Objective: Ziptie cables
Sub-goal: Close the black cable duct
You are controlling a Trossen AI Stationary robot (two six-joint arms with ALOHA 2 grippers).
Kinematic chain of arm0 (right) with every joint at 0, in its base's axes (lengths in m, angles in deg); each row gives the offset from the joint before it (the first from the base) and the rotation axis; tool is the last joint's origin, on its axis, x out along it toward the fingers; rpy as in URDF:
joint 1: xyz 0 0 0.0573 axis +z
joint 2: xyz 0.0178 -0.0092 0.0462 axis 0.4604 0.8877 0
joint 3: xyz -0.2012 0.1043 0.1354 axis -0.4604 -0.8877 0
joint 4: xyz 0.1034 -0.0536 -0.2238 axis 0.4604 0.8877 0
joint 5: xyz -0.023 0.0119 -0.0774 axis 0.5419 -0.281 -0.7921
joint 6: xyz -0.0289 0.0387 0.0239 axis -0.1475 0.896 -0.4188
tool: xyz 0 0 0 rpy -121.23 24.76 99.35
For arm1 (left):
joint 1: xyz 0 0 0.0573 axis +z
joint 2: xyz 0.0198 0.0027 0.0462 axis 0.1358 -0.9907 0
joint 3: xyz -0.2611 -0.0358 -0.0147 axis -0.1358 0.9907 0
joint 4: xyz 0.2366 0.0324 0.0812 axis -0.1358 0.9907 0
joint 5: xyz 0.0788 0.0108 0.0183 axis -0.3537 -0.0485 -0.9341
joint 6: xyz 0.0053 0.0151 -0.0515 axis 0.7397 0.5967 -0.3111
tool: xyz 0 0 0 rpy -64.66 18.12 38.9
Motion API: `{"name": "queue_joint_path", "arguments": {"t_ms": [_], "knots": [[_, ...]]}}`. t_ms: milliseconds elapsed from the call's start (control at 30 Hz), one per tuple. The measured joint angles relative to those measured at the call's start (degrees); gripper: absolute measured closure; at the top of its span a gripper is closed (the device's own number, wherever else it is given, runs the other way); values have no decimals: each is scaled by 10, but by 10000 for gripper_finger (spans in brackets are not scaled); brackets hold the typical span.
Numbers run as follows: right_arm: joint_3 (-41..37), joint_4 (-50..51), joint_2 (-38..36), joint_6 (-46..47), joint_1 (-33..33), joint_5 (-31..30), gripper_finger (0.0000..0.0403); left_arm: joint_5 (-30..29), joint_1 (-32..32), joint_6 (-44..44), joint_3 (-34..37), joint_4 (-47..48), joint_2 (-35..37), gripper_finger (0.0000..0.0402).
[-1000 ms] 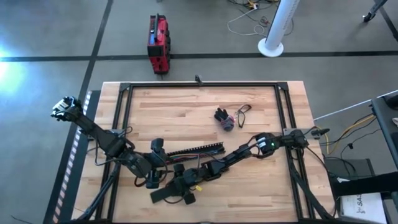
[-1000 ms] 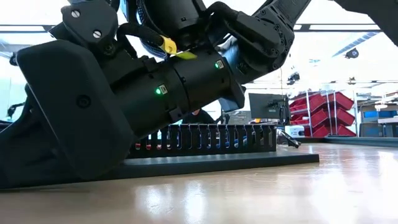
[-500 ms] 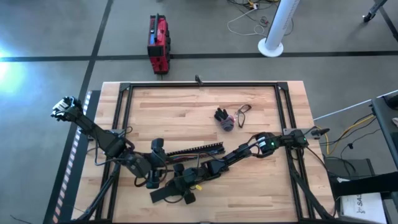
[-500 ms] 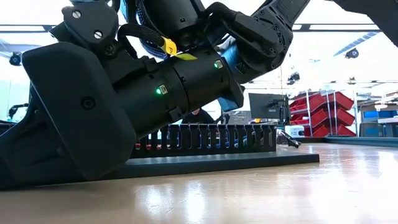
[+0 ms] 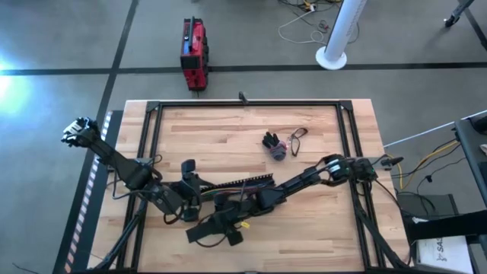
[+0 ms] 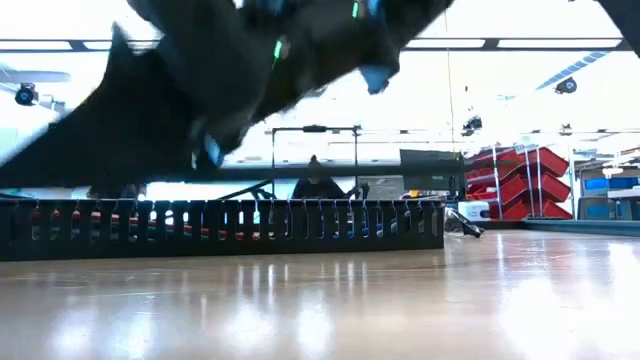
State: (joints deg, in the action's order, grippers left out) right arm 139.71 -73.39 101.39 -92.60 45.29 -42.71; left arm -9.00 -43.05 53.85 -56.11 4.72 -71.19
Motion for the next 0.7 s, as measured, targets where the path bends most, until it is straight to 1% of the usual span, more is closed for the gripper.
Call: {"name": "queue_joint_path", "arguments": {"t_ms": [167, 300, 400, 567, 600, 700], "knots": [[0, 130, -65, -17, 10, 0, 184, -2, 3, -30, -1, 70, 20, 294], [0, 242, -121, -34, 22, -33, 184, -23, 5, -79, 0, 132, 25, 299], [-1, 319, -158, -37, 28, -64, 184, -37, 5, -93, 11, 135, 25, 294], [-23, 388, -232, -31, 30, -119, 184, -43, 5, -119, 37, 122, 17, 275], [-31, 398, -244, -30, 28, -131, 184, -37, 6, -124, 46, 114, 17, 270], [-64, 405, -285, -30, 24, -166, 184, 16, 15, -125, 80, 67, 17, 252]]}}
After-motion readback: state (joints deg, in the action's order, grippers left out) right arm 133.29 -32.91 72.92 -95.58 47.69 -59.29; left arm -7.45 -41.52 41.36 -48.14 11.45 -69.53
